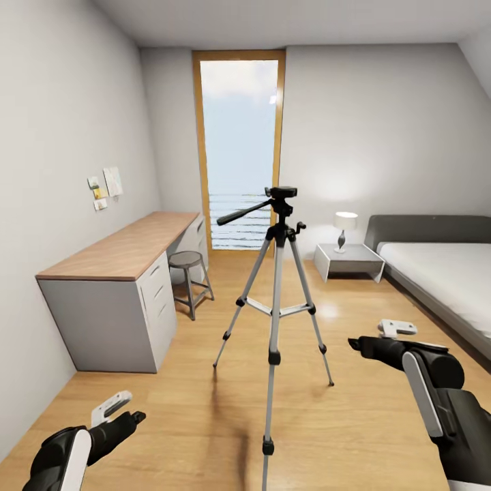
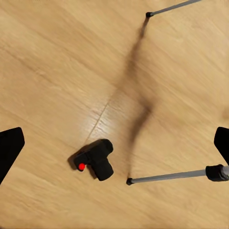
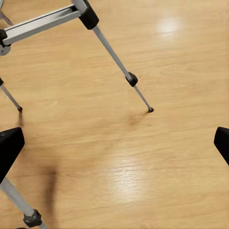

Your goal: Attach the digital camera to the camera tripod in the bedroom.

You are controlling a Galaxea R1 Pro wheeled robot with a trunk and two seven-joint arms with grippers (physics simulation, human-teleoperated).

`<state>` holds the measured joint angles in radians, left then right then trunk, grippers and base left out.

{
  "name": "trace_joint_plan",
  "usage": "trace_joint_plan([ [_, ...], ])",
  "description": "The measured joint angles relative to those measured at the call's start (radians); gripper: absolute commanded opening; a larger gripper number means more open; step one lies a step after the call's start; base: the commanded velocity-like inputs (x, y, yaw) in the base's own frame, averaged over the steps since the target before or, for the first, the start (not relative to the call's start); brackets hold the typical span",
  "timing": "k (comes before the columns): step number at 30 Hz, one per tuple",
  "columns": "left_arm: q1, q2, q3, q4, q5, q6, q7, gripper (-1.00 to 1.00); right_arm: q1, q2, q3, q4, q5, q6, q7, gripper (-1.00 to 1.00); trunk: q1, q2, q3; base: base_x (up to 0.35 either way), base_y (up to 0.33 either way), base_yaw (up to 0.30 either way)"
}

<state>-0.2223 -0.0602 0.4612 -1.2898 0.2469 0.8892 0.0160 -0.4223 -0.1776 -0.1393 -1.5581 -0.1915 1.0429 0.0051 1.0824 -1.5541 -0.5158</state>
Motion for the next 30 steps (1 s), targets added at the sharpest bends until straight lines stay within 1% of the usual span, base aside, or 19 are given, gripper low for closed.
trace_joint_plan([
  [5, 0.001, -0.003, -0.001, -0.007, 0.002, 0.006, 0.053, 1.00, 0.001, -0.010, -0.012, -0.033, -0.018, 0.000, 0.006, 1.00, 0.019, -0.035, -0.016, 0.000, 0.000, 0.000],
  [8, -0.006, -0.001, 0.002, -0.005, 0.004, 0.009, 0.075, 1.00, -0.001, -0.014, -0.016, -0.041, -0.025, 0.000, 0.007, 1.00, 0.031, -0.056, -0.025, 0.000, 0.000, 0.000],
  [10, -0.028, 0.002, 0.004, 0.001, 0.004, 0.023, 0.085, 1.00, -0.005, -0.016, -0.018, -0.042, -0.029, 0.000, 0.009, 1.00, 0.038, -0.070, -0.031, 0.000, 0.000, 0.000],
  [13, -0.092, 0.005, 0.006, 0.005, 0.000, 0.085, 0.110, 1.00, -0.013, -0.017, -0.018, -0.041, -0.033, 0.000, 0.010, 1.00, 0.050, -0.091, -0.041, 0.000, 0.000, 0.000],
  [14, -0.093, 0.005, 0.006, 0.005, -0.002, 0.086, 0.110, 1.00, -0.013, -0.017, -0.018, -0.041, -0.033, 0.000, 0.010, 1.00, 0.054, -0.098, -0.044, 0.000, 0.000, 0.000],
  [15, -0.140, 0.007, 0.008, 0.006, 0.000, 0.117, 0.137, 1.00, -0.034, -0.018, -0.018, -0.041, -0.033, 0.000, 0.010, 1.00, 0.058, -0.105, -0.047, 0.000, 0.000, 0.000],
  [17, -0.192, 0.006, 0.008, 0.003, -0.004, 0.140, 0.172, 1.00, -0.074, -0.021, -0.018, -0.041, -0.034, 0.000, 0.010, 1.00, 0.065, -0.119, -0.053, 0.000, 0.000, 0.000],
  [18, -0.193, 0.006, 0.008, 0.003, -0.005, 0.140, 0.173, 1.00, -0.075, -0.021, -0.018, -0.041, -0.034, 0.000, 0.010, 1.00, 0.069, -0.126, -0.056, 0.000, 0.000, 0.000],
  [20, -0.235, 0.004, 0.007, -0.001, -0.003, 0.154, 0.208, 1.00, -0.127, -0.024, -0.018, -0.040, -0.034, 0.000, 0.009, 1.00, 0.077, -0.140, -0.063, 0.000, 0.000, 0.000],
  [22, -0.267, 0.002, 0.005, -0.009, -0.002, 0.155, 0.235, 1.00, -0.182, -0.026, -0.018, -0.039, -0.033, 0.000, 0.008, 1.00, 0.084, -0.154, -0.069, 0.000, 0.000, 0.000],
  [23, -0.267, 0.002, 0.005, -0.009, -0.003, 0.155, 0.235, 1.00, -0.183, -0.026, -0.018, -0.039, -0.032, 0.000, 0.008, 1.00, 0.088, -0.161, -0.072, 0.000, 0.000, 0.000],
  [26, -0.301, 0.000, 0.001, -0.024, 0.000, 0.155, 0.260, 1.00, -0.256, -0.028, -0.018, -0.038, -0.032, 0.000, 0.008, 1.00, 0.100, -0.182, -0.081, 0.000, 0.000, 0.000],
  [30, -0.346, 0.001, 0.000, -0.035, 0.002, 0.155, 0.277, 1.00, -0.341, -0.030, -0.018, -0.038, -0.034, 0.000, 0.008, 1.00, 0.115, -0.210, -0.094, 0.000, 0.000, 0.000],
])
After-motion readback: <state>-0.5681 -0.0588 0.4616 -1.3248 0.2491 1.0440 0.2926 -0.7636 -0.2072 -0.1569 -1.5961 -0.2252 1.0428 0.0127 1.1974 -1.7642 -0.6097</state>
